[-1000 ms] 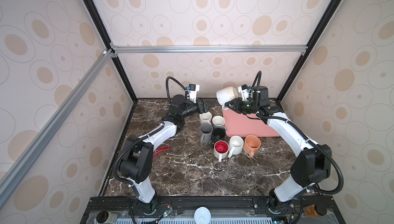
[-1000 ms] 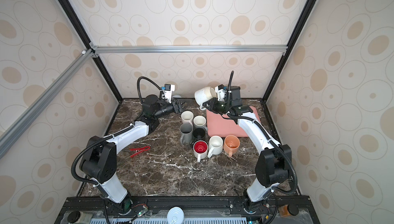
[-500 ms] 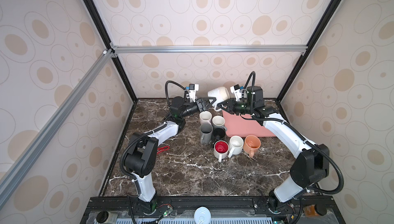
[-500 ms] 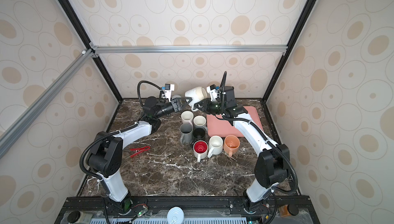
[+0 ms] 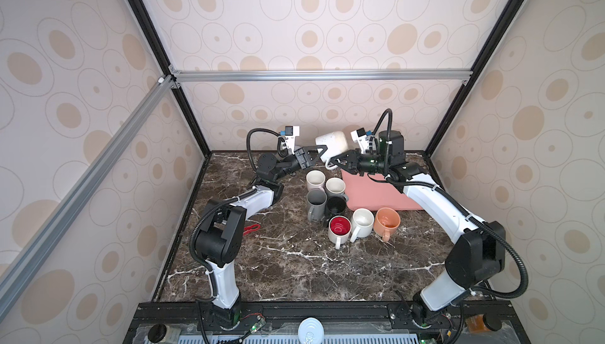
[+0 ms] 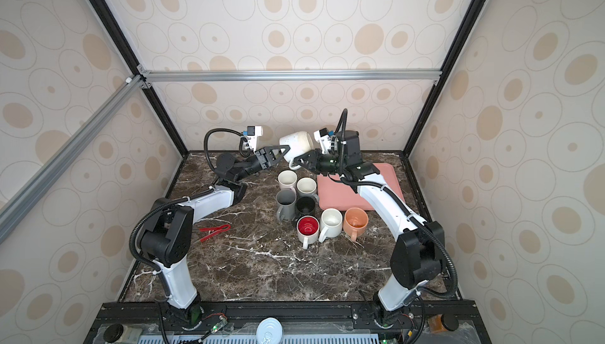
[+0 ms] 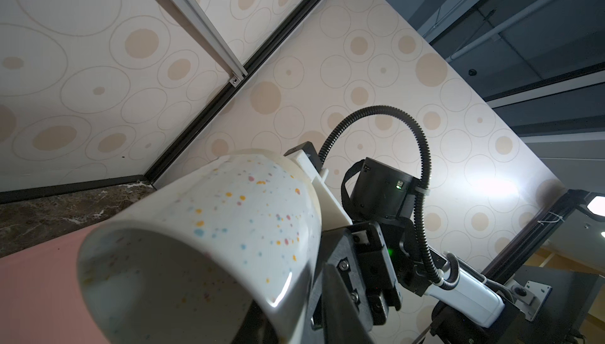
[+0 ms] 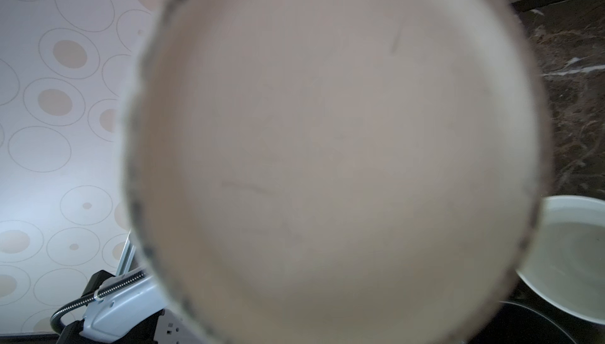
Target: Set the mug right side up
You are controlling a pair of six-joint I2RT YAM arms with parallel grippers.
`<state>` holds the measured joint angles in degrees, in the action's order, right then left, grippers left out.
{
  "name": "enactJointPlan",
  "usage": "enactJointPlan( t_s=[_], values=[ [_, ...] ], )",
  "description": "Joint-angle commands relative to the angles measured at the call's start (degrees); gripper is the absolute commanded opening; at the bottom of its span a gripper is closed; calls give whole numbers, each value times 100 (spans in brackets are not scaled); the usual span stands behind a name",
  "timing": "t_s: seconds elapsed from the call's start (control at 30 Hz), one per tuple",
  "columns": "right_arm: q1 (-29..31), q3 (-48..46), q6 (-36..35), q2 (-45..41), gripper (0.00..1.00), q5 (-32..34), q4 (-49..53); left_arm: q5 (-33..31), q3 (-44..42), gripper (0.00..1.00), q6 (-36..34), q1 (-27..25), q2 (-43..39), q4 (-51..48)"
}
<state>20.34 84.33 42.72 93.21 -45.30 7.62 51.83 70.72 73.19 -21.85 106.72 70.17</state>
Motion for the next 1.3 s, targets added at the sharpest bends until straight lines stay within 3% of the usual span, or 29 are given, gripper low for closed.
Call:
enactJointPlan(
  t_s=[0.0, 0.07, 0.2, 0.33, 0.5, 0.7, 0.83, 0.93, 1.17, 1.27],
  values=[
    [51, 225, -1, 9, 0, 29, -367, 307, 47, 11, 186, -38, -278, 827],
    [58, 199, 7, 18, 1, 75, -349, 342, 51, 0, 239, -37, -300, 840],
    [57, 130, 43, -4, 14, 131, -390, 407, 14, 0, 413, -9, -356, 1031],
    [58, 17, 56, -59, 42, 226, -454, 436, -146, 0, 350, 68, -575, 982],
    [52, -57, -149, -199, 52, 414, -228, 389, -403, 0, -187, 221, -993, 311],
    [53, -324, -861, -702, 55, 1156, 486, -12, -389, 0, -1710, 765, -1532, -2380],
    [58, -361, -1502, -1008, 55, 1881, 1284, -849, -92, 0, -3529, 1032, -1973, -4905],
    [56, -394, -1844, -1182, 55, 2433, 1712, -1474, 117, 0, -4483, 1103, -2151, -6287],
    [54, -604, -2224, -1414, 55, 3564, 2328, -2754, 354, 0, -5651, 1130, -2214, -8360],
    [52, -762, -2133, -1476, 56, 3992, 2435, -3704, 466, 0, -6141, 848, -2240, -9262]
  ],
)
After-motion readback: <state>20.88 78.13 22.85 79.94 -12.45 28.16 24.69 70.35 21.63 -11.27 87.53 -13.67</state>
